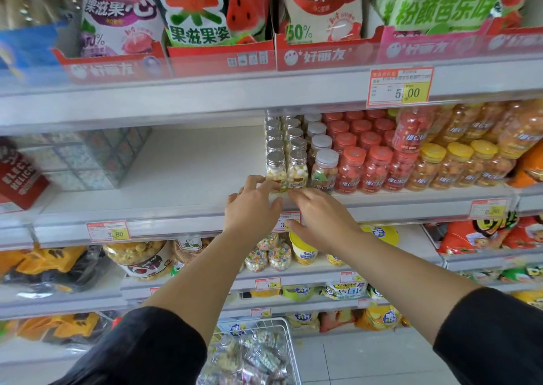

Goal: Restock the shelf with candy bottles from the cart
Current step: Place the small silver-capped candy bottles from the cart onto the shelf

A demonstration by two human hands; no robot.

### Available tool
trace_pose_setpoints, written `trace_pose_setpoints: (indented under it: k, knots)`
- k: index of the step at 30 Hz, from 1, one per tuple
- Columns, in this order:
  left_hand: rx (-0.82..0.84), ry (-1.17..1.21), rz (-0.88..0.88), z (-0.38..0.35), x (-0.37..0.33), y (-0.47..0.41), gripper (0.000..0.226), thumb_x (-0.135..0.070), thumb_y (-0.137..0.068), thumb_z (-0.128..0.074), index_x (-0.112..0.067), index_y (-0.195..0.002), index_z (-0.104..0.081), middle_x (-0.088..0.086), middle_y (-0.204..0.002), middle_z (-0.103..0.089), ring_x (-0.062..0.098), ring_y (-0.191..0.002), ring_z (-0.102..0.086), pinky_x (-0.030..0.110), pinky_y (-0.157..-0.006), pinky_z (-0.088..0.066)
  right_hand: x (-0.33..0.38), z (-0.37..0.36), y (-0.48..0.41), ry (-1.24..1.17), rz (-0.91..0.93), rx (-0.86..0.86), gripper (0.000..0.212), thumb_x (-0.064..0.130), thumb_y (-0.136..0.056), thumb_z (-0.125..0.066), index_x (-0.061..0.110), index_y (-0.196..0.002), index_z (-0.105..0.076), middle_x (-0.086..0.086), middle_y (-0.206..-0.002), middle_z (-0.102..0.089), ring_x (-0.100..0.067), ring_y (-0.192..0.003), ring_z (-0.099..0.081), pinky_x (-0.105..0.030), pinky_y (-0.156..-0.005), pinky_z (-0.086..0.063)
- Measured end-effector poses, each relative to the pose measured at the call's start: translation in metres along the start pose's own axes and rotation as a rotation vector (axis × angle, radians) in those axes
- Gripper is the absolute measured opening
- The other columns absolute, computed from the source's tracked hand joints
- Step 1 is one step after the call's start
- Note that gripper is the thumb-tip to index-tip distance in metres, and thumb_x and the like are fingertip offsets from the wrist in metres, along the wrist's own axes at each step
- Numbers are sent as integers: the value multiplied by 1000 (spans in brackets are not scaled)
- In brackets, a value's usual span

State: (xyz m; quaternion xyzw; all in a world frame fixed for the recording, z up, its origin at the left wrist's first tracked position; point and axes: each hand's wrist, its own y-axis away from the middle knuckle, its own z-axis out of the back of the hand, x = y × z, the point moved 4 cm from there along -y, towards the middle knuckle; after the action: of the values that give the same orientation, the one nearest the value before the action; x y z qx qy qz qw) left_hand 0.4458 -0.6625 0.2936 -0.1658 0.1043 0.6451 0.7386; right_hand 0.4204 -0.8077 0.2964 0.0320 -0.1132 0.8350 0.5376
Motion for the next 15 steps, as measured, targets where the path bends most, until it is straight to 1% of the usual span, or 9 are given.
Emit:
trace_pose_setpoints:
  k: [6,8,11,13,14,15]
  knots:
    - [7,7,-3,1,0,2,36,-39,-98,-46,-37,-134,-51,-6,-144,-39,20,-111,-59,41,-109,-31,1,3,3,-14,17,-22,60,40,-97,-53,11,-148,-39,-5,-144,-48,-22,-134,-42,-34,-110,-36]
    - [-31,51,-24,3,2,10,36,-36,-98,-49,-35,-134,-52,-6,-143,-40,20,-117,-55,41,-111,-30,2,4,9,-9,43,-49,54,38,-97,-54,12,-143,-46,-4,-140,-51,-23,-131,-43,-34,-108,-37]
    - [-156,116,-126,11,5,38,30,-25,-96,-54,-29,-126,-60,-5,-137,-47,20,-121,-52,40,-109,-32,8,4,27,-43,133,-156,38,29,-92,-63,12,-126,-64,-3,-127,-61,-24,-121,-52,-37,-103,-44]
    - [-189,123,-180,10,15,62,26,-20,-95,-56,-27,-120,-64,-5,-132,-52,19,-115,-56,40,-104,-35,15,-2,43,-64,165,-202,28,24,-88,-68,14,-114,-71,-1,-117,-66,-23,-111,-57,-37,-95,-48]
    - [-179,130,-188,8,23,75,25,-20,-96,-56,-27,-118,-64,-6,-129,-54,17,-107,-58,40,-100,-39,17,-9,50,-78,164,-199,24,24,-88,-68,16,-110,-72,1,-114,-66,-22,-107,-58,-37,-92,-49]
    - [-156,144,-184,4,31,87,23,-20,-96,-56,-28,-116,-64,-8,-125,-56,15,-95,-59,39,-94,-44,20,-17,58,-102,161,-181,21,23,-87,-68,17,-107,-72,2,-110,-67,-21,-104,-59,-36,-88,-50]
